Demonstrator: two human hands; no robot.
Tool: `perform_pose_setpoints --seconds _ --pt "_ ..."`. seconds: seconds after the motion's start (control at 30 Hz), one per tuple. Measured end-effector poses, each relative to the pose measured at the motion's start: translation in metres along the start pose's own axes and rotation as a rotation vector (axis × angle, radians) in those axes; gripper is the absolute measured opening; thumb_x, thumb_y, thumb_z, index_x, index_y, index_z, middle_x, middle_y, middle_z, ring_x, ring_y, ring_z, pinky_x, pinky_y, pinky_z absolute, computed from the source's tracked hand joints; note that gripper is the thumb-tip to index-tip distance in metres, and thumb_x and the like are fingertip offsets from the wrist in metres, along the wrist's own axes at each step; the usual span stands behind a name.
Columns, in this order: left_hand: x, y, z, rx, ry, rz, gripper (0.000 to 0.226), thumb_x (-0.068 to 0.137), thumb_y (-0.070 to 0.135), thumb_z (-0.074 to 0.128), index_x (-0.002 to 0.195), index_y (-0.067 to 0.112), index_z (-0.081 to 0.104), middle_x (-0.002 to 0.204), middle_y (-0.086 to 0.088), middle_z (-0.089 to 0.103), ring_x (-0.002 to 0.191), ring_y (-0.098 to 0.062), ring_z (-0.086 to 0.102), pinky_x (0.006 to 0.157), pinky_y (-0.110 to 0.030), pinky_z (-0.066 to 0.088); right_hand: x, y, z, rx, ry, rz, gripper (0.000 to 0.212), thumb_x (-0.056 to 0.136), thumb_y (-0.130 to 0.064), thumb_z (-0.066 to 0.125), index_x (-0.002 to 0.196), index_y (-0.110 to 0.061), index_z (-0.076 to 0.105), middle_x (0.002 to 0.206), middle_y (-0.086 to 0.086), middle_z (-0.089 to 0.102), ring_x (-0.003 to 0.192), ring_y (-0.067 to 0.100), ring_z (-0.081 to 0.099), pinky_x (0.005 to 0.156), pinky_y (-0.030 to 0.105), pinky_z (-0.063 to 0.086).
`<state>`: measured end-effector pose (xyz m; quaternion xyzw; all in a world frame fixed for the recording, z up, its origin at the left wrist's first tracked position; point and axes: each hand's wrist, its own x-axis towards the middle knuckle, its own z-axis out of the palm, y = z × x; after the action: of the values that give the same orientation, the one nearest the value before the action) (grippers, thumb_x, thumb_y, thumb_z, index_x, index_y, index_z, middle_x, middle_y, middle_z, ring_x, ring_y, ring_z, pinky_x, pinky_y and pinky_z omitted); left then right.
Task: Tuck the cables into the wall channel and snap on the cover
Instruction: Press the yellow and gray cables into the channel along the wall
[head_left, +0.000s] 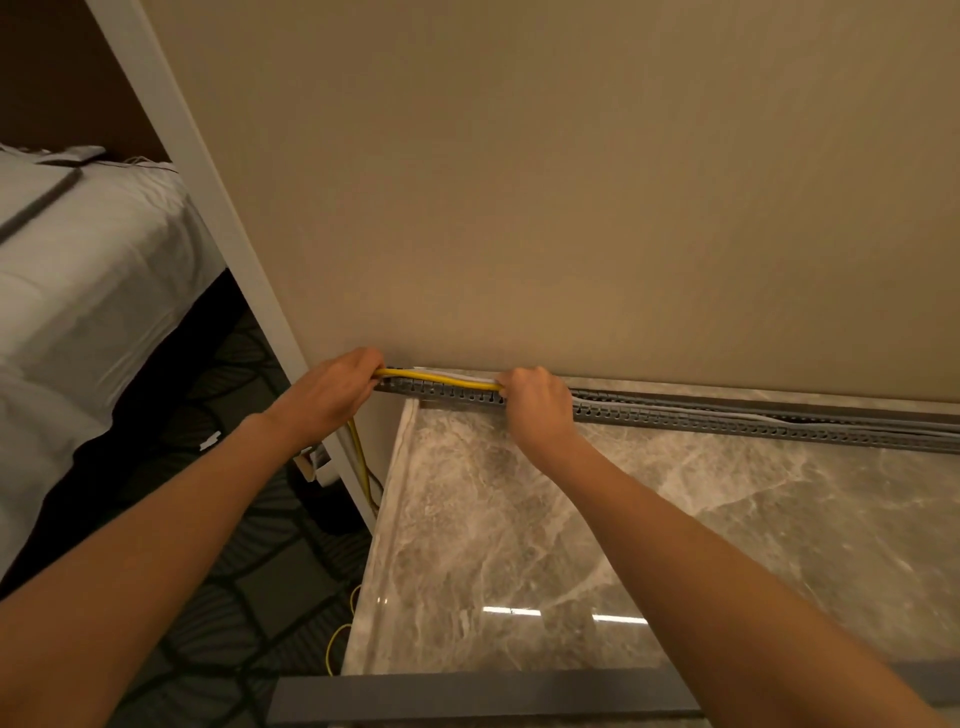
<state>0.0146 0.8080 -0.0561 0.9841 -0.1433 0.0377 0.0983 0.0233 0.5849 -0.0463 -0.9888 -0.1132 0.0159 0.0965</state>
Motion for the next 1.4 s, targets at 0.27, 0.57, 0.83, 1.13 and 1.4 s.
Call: perform_pose_setpoints --seconds 0.27,0.57,0.83,1.13,1.4 --pt "0.011 -0.004 -0.006 0.002 -0.016 -0.002 0.015 0.094 0.005 0.048 0.100 -0.005 0.056 0.101 -0.023 0.058 0.083 -0.036 0.059 0.073 -0.044 0.051 0.004 0.001 0.001 0.018 -0.027 0.029 0.028 0.096 -0.002 0.045 0.116 -0.006 0.064 0.112 0.018 0.066 0.105 0.036 0.062 0.079 0.039 0.048" --pt "0.012 -0.007 -0.003 -0.074 0.000 -0.058 0.012 0.088 -0.005 0.053 0.097 -0.002 0.060 0.096 -0.022 0.064 0.082 -0.031 0.059 0.069 -0.037 0.046 -0.001 0.001 0.000 0.004 -0.038 0.026 0.027 0.092 0.004 0.041 0.108 -0.002 0.062 0.099 0.020 0.063 0.106 0.035 0.062 0.077 0.041 0.047" --pt "0.004 0.014 0.003 0.005 0.143 -0.060 0.020 0.087 0.008 0.061 0.102 -0.004 0.065 0.100 -0.023 0.060 0.077 -0.036 0.061 0.066 -0.039 0.052 -0.004 0.004 0.000 -0.027 -0.055 -0.035 0.028 0.091 0.004 0.043 0.113 -0.001 0.059 0.116 0.021 0.061 0.109 0.036 0.058 0.086 0.042 0.048" --pt "0.009 0.035 0.016 0.080 0.148 -0.026 0.008 0.077 -0.005 0.067 0.086 -0.005 0.066 0.083 -0.024 0.065 0.068 -0.037 0.064 0.053 -0.040 0.054 -0.007 0.013 0.012 -0.048 0.001 -0.157 0.038 0.087 0.012 0.045 0.122 0.000 0.050 0.132 0.019 0.039 0.118 0.033 0.042 0.094 0.039 0.040" --pt "0.020 0.052 0.008 0.237 -0.050 -0.100 0.023 0.088 -0.003 0.047 0.106 -0.004 0.061 0.109 -0.021 0.060 0.098 -0.037 0.059 0.076 -0.041 0.049 -0.013 0.022 0.017 -0.135 0.022 -0.269 0.052 0.074 0.017 0.054 0.123 0.001 0.045 0.123 0.019 0.047 0.112 0.033 0.047 0.097 0.038 0.041"
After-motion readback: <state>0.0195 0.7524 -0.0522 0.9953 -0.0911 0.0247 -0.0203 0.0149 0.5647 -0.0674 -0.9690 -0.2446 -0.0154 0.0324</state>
